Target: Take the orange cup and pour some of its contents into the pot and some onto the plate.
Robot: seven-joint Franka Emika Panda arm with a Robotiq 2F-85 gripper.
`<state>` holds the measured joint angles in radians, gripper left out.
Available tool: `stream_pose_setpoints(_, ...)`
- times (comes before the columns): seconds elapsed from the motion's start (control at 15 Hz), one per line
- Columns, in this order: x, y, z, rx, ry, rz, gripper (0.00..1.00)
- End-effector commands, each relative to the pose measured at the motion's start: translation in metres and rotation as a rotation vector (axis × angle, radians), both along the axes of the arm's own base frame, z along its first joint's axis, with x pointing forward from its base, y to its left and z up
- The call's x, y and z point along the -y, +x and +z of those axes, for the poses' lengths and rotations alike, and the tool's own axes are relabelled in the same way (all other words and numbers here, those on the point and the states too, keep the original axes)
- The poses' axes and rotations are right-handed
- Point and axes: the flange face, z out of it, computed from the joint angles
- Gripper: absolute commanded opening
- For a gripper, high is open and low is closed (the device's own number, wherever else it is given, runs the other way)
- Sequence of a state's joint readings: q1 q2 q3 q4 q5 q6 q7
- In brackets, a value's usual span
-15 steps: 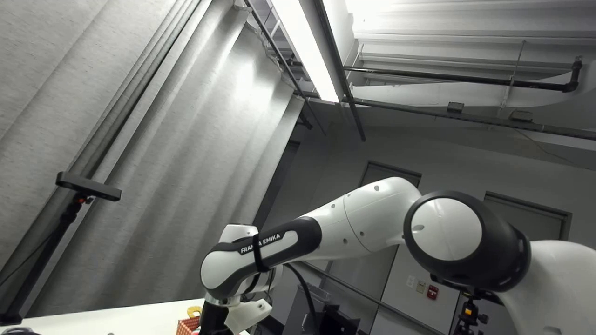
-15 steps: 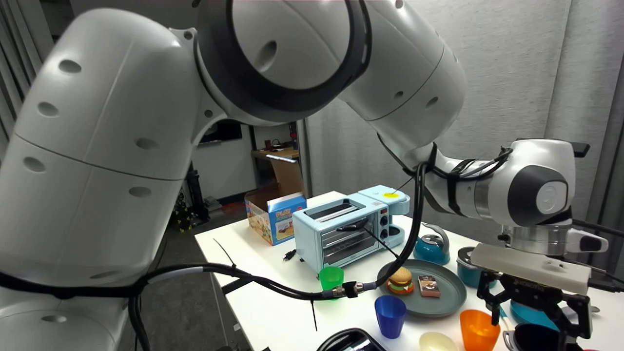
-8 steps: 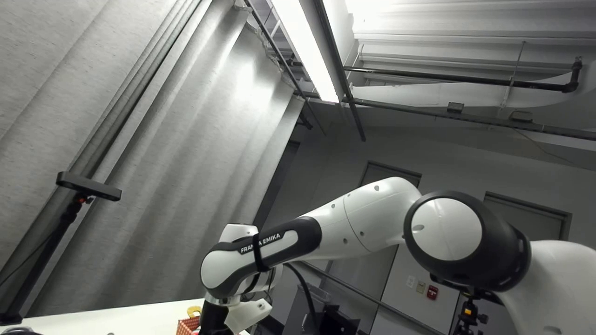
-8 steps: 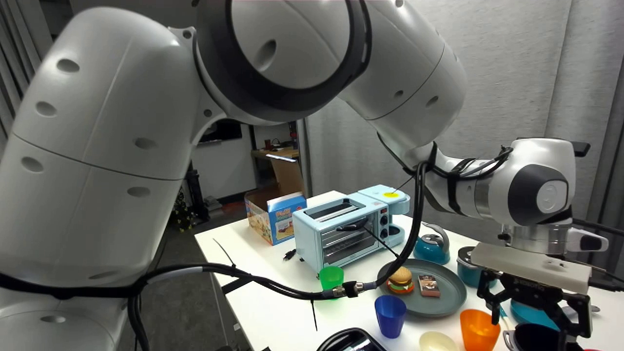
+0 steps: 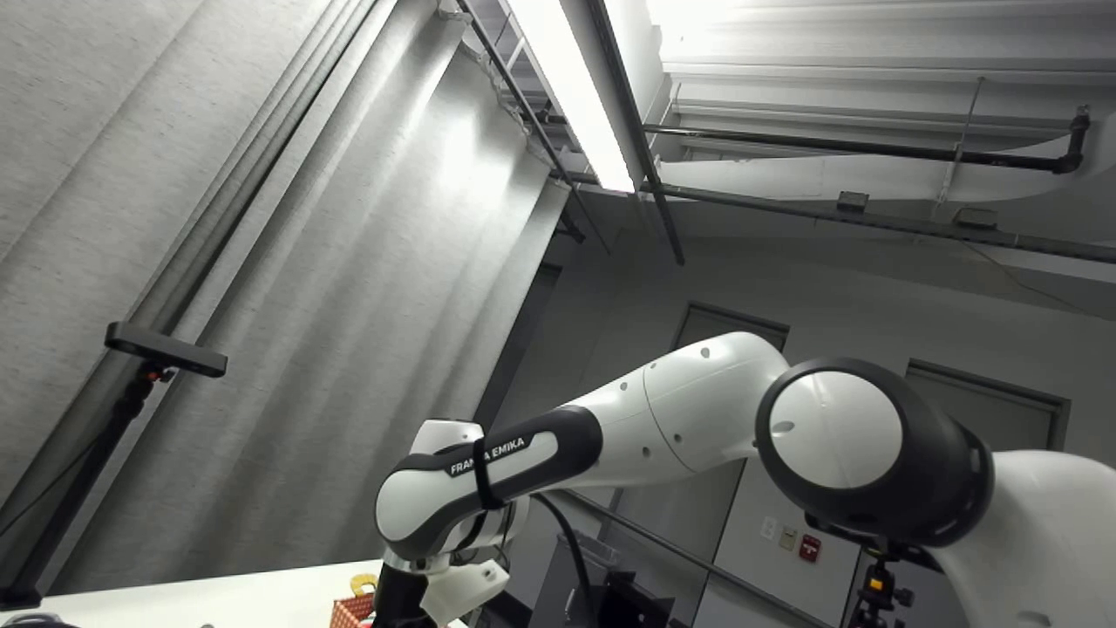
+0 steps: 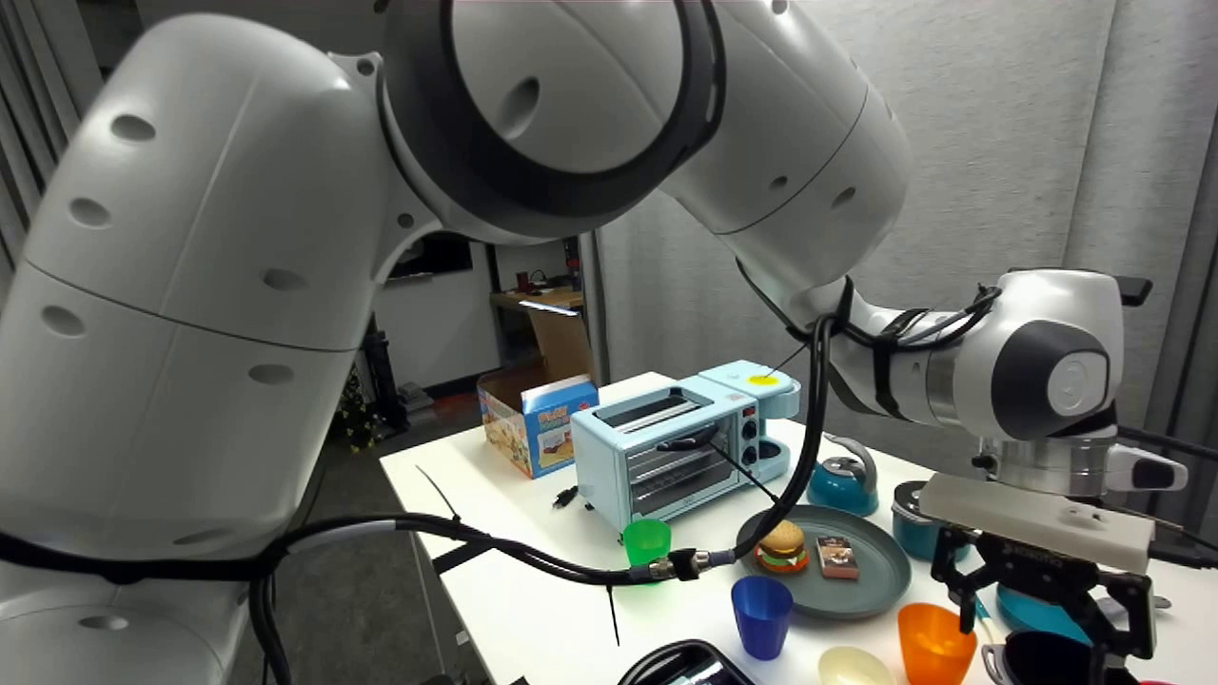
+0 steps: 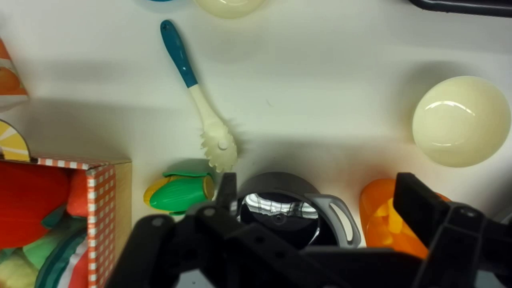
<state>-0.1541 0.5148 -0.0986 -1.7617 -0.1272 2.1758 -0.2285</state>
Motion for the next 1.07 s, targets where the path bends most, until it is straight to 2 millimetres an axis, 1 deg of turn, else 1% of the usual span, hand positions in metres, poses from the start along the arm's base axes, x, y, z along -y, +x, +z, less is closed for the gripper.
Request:
stream_pose_setpoints(0.0,0.000,0.001,0.001,0.003,0.002,0.001,1.00)
stream_pose_setpoints(0.2,-0.006,0.005,-0.002,0.009,0.000,0.012,1.00)
stream_pose_setpoints(0.33,-0.014,0.008,-0.008,0.013,0.010,0.027,1.00)
stream_pose_setpoints(0.73,-0.045,0.018,-0.027,0.039,0.070,0.050,1.00)
stream_pose_setpoints(1.0,-0.061,0.025,-0.038,0.087,0.124,0.010,1.00)
